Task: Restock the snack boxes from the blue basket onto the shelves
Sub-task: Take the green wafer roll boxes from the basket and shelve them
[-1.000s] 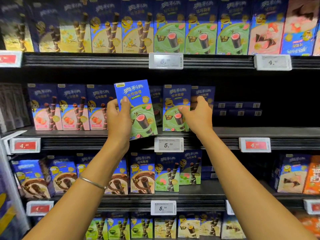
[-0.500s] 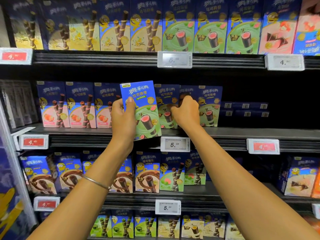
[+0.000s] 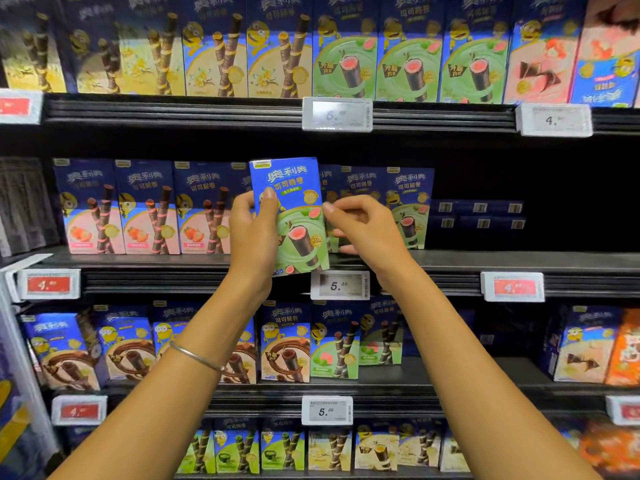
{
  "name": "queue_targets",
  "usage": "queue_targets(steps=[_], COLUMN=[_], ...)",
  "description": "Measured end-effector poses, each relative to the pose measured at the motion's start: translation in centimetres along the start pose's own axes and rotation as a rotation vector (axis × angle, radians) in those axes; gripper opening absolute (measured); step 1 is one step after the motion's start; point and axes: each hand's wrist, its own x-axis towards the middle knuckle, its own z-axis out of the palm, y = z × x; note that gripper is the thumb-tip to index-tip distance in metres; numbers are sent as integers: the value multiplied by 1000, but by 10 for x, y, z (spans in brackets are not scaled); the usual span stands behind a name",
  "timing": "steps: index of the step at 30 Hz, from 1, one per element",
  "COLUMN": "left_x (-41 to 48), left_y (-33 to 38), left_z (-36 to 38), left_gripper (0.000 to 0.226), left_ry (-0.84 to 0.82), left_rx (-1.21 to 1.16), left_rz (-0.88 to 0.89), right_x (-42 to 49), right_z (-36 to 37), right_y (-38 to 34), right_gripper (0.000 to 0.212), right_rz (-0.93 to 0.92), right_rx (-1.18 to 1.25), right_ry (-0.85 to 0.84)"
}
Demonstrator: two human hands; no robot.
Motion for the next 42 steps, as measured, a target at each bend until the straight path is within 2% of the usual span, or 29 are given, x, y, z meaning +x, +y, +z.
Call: queue_targets(steps=[3,7,8,10,12,13,15,17,20,23,27,36,42], left_x=[-5,-5,-3,5,12,15,20,27,39,50,56,60,58], left_y=[-1,4,5,5,5,5,8,7,6,4,2,4,2], left_z=[24,44,45,40,34,33,35,39,42,44,43,40,40], left_gripper=[19,23,25,35,59,71,85,97,119,129,127,121,120], left_ry=[-69,-237,-270,-281,-241,-222,-224,-255,-287,-266,-256,-261,-252], left_rx=[21,188,298,647,1068,1238,1473,1598,1668,1715,1742,1773,1757], left_rz=[27,93,157,406,703,794,846,824,783,780,756,760,777], right_x=[-7,-8,-7,-6,-4,-2,2,9,16,22,28,35,40], right_z=[-7,-32,-42,-61,-73,-76,-79,-78,-73,-70,-64,-47,-42], right_y=[-7,-6,-3,6,15,20,27,31,36,37,35,36,38], right_gripper=[35,24,22,22,26,30,32,31,29,29,41,33,35], right_rz=[-29,-27,-12,30,73,89,91,53,24,20,42,30,30], right_rx=[-6,-15,-15,-5,2,3,-21,-109,-254,-348,-512,-608,-662], right_ry=[-65,18,50,134,209,239,294,324,336,363,374,399,405])
